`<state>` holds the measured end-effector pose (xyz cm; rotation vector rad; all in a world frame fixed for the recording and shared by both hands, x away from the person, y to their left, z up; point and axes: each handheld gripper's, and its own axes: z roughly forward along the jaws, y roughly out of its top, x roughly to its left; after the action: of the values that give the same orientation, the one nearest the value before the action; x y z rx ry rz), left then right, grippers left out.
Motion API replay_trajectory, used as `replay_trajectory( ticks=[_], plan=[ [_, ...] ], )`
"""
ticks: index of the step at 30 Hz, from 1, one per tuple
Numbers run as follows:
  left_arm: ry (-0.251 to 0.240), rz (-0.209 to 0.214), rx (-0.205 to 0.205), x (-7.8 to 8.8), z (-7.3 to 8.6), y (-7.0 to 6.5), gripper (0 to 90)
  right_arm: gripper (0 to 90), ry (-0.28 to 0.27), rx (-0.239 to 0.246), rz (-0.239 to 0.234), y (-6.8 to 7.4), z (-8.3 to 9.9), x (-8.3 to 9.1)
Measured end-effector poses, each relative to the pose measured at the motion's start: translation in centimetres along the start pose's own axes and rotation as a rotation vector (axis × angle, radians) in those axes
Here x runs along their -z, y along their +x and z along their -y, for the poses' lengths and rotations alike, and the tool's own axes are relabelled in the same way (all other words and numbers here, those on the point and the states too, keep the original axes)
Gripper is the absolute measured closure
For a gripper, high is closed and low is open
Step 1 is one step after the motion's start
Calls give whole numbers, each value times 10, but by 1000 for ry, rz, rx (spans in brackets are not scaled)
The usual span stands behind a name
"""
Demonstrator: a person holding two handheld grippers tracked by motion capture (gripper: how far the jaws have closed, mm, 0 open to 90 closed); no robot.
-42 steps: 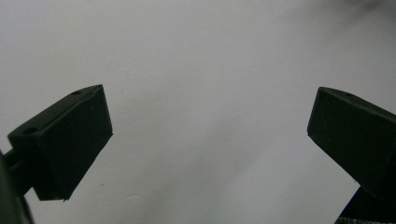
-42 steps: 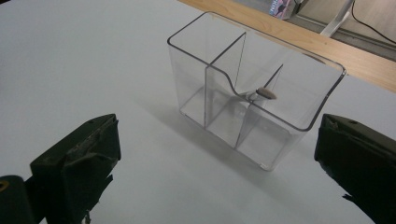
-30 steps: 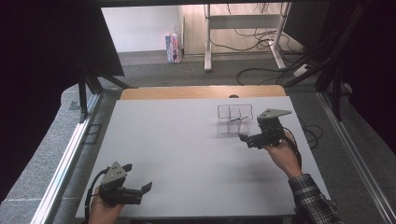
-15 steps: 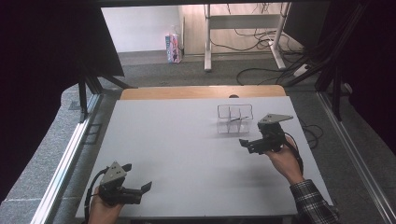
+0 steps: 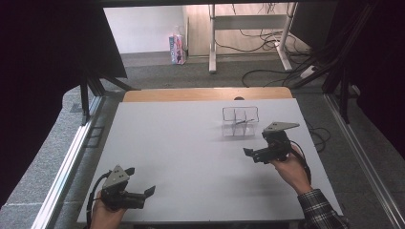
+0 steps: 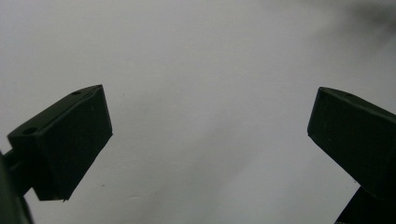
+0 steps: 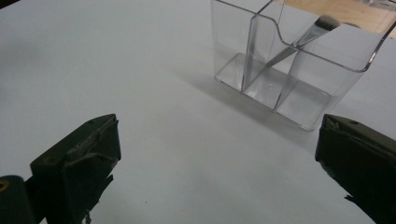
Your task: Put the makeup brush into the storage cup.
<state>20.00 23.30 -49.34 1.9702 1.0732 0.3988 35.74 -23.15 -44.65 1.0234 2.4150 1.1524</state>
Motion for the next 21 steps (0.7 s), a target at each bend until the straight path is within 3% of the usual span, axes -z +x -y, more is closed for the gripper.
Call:
replay_trajectory(
  ticks=[21],
  plan=[
    [0, 7, -4, 0, 0, -1, 1, 0, 21, 25, -15, 19, 11, 7]
  ],
)
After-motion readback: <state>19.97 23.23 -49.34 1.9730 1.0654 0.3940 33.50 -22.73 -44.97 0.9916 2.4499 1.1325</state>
